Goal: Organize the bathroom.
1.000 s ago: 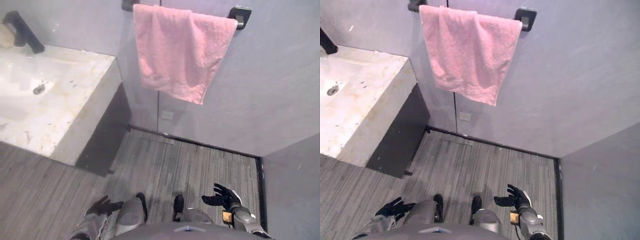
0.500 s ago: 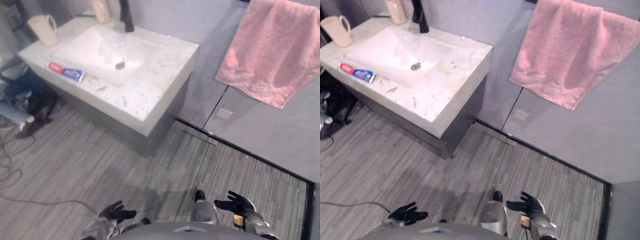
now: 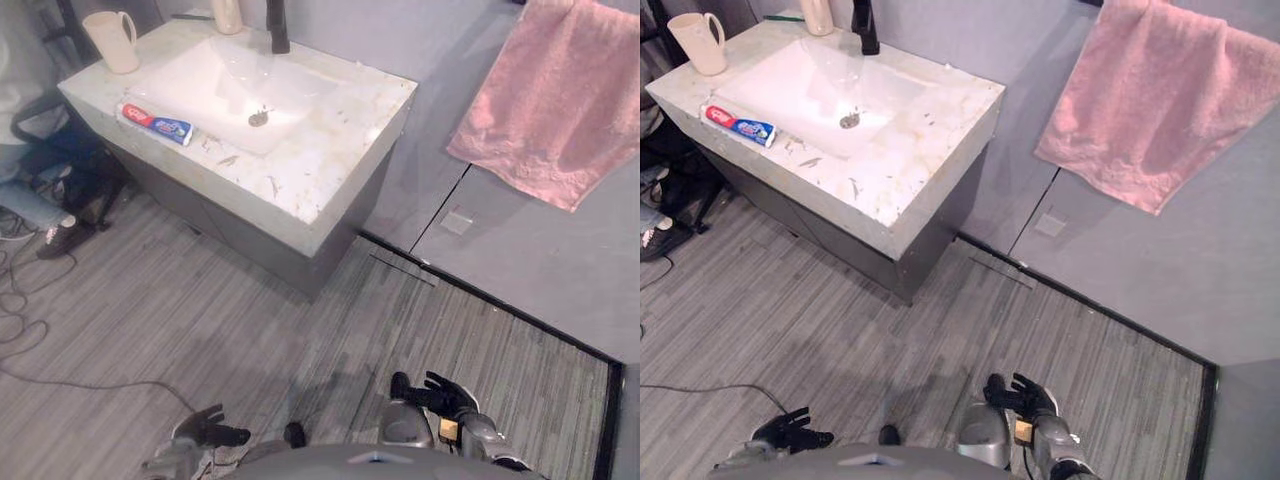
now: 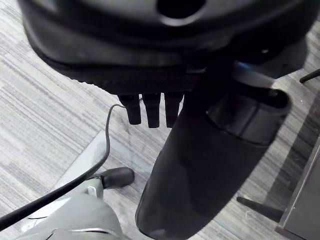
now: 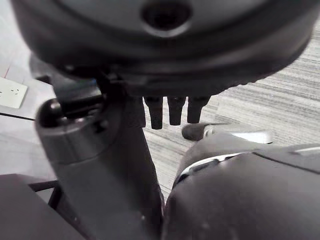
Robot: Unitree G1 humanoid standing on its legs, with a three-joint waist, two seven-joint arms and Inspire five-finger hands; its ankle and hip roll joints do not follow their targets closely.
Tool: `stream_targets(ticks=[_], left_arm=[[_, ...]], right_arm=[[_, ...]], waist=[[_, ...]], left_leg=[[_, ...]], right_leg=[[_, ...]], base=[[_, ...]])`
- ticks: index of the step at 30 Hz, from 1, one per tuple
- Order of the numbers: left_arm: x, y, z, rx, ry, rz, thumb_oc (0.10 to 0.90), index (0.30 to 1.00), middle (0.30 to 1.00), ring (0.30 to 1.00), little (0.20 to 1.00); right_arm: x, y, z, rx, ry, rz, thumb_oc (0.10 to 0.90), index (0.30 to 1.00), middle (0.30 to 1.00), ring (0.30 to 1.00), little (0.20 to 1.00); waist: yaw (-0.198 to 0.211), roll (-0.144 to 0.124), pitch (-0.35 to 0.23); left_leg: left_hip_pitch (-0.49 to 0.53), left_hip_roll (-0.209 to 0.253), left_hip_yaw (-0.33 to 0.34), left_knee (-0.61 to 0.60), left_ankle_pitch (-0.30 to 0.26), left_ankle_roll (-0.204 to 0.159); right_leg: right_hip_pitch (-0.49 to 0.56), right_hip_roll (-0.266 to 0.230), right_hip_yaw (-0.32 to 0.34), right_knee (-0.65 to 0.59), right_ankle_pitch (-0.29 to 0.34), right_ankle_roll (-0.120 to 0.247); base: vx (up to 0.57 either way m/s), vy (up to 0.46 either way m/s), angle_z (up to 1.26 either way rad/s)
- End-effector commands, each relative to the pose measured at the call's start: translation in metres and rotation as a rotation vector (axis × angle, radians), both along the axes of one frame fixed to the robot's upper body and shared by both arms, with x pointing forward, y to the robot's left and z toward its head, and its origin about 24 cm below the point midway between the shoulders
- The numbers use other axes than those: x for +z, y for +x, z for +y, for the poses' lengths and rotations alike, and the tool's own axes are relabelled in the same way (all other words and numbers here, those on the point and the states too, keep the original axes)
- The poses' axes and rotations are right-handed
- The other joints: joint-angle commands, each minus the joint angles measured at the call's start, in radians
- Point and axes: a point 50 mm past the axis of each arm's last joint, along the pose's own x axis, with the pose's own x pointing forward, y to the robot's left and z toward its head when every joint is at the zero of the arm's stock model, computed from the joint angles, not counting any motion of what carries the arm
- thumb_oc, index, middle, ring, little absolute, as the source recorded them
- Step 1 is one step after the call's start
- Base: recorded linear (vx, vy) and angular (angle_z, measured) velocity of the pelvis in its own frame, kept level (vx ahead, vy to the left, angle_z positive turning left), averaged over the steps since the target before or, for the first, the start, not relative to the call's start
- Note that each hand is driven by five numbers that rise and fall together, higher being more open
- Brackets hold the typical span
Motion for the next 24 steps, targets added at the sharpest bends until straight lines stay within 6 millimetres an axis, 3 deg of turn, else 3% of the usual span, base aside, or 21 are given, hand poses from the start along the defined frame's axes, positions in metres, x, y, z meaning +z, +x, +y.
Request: stream_targets(ticks=[1, 4, 5, 8, 13, 14, 16, 19, 22, 23, 24], left_arm=[[0.004, 0.028, -0.009, -0.015, 0.003, -0.059, 0.8, 0.9, 0.9, 0.9, 0.9], [0.006, 0.032, -0.009, -0.009, 0.006, -0.076, 0.8, 0.9, 0.9, 0.9, 0.9], [0.008, 0.038, -0.009, -0.022, 0.01, -0.097, 0.8, 0.9, 0.9, 0.9, 0.9], [0.015, 0.055, -0.01, -0.076, -0.022, -0.162, 0.8, 0.9, 0.9, 0.9, 0.9], [0.018, 0.062, -0.012, -0.112, -0.046, -0.192, 0.8, 0.9, 0.9, 0.9, 0.9], [0.018, 0.062, -0.012, -0.106, -0.048, -0.196, 0.8, 0.9, 0.9, 0.9, 0.9], [0.017, 0.059, -0.013, -0.138, -0.043, -0.178, 0.8, 0.9, 0.9, 0.9, 0.9], [0.012, 0.051, -0.014, -0.144, -0.027, -0.138, 0.8, 0.9, 0.9, 0.9, 0.9], [0.01, 0.047, -0.015, -0.167, -0.025, -0.122, 0.8, 0.9, 0.9, 0.9, 0.9], [0.009, 0.046, -0.017, -0.188, -0.035, -0.118, 0.8, 0.9, 0.9, 0.9, 0.9], [0.009, 0.046, -0.018, -0.191, -0.036, -0.119, 0.8, 0.9, 0.9, 0.9, 0.9]], right_arm=[[0.006, 0.002, -0.024, -0.003, -0.084, -0.008, 0.8, 0.9, 0.9, 0.9, 0.9], [0.006, 0.001, -0.025, 0.02, -0.103, 0.0, 0.8, 0.9, 0.9, 0.9, 0.9], [0.007, 0.001, -0.029, 0.042, -0.122, 0.018, 0.8, 0.9, 0.9, 0.9, 0.9], [0.005, -0.011, -0.043, 0.023, -0.158, 0.087, 0.8, 0.9, 0.9, 0.9, 0.9], [0.005, -0.017, -0.052, 0.006, -0.166, 0.118, 0.8, 0.9, 0.9, 0.9, 0.9], [0.006, -0.017, -0.053, 0.02, -0.172, 0.119, 0.8, 0.9, 0.9, 0.9, 0.9], [0.007, -0.018, -0.056, -0.001, -0.168, 0.12, 0.8, 0.9, 0.9, 0.9, 0.9], [0.008, -0.017, -0.058, -0.01, -0.171, 0.111, 0.8, 0.9, 0.9, 0.9, 0.9], [0.009, -0.015, -0.06, -0.024, -0.179, 0.107, 0.8, 0.9, 0.9, 0.9, 0.9], [0.011, -0.011, -0.061, -0.038, -0.186, 0.097, 0.8, 0.9, 0.9, 0.9, 0.9], [0.011, -0.011, -0.061, -0.04, -0.188, 0.095, 0.8, 0.9, 0.9, 0.9, 0.9]], waist=[[-0.013, -0.006, -0.028], [-0.007, -0.007, -0.031], [-0.009, -0.011, -0.029], [-0.031, -0.021, -0.03], [-0.047, -0.024, -0.035], [-0.048, -0.023, -0.037], [-0.054, -0.02, -0.044], [-0.062, -0.001, -0.05], [-0.071, 0.013, -0.053], [-0.077, 0.024, -0.047], [-0.077, 0.025, -0.046]], left_leg=[[-0.076, -0.086, 0.013, 0.072, -0.061, 0.029], [-0.096, -0.094, -0.007, 0.096, -0.057, 0.025], [-0.123, -0.094, 0.012, 0.152, -0.055, 0.015], [-0.154, -0.04, 0.101, 0.247, -0.064, -0.002], [-0.13, 0.02, 0.085, 0.224, -0.035, -0.03], [-0.125, 0.045, 0.088, 0.211, -0.02, -0.041], [-0.103, 0.156, 0.099, 0.142, 0.057, -0.092], [-0.088, 0.242, 0.098, 0.097, 0.122, -0.132], [-0.077, 0.248, 0.118, 0.102, 0.102, -0.139], [-0.081, 0.229, 0.12, 0.119, 0.076, -0.139], [-0.083, 0.222, 0.119, 0.125, 0.069, -0.136]], right_leg=[[-0.035, 0.052, 0.076, 0.1, -0.173, 0.006], [-0.016, 0.065, 0.08, 0.101, -0.187, -0.005], [-0.002, 0.064, 0.076, 0.087, -0.182, -0.016], [0.031, 0.038, 0.024, 0.077, -0.18, -0.026], [0.045, 0.019, 0.003, 0.08, -0.18, -0.032], [0.047, 0.015, 0.003, 0.078, -0.181, -0.031], [0.059, -0.002, -0.004, 0.073, -0.19, -0.023], [0.046, -0.027, -0.015, 0.102, -0.215, -0.009], [0.016, -0.065, -0.014, 0.153, -0.227, 0.014], [-0.016, -0.106, 0.004, 0.206, -0.226, 0.041], [-0.021, -0.113, 0.009, 0.215, -0.226, 0.045]], base=[[0.01, -0.039, 0.32], [0.0, -0.016, 0.31], [-0.03, 0.032, 0.24], [0.0, 0.1, 0.88], [0.07, 0.186, 0.84], [0.12, 0.245, 0.74], [0.19, 0.377, 0.94], [0.17, 0.359, 0.96], [0.2, 0.493, 0.08], [0.24, 0.635, 0.2], [0.22, 0.576, 0.25]])
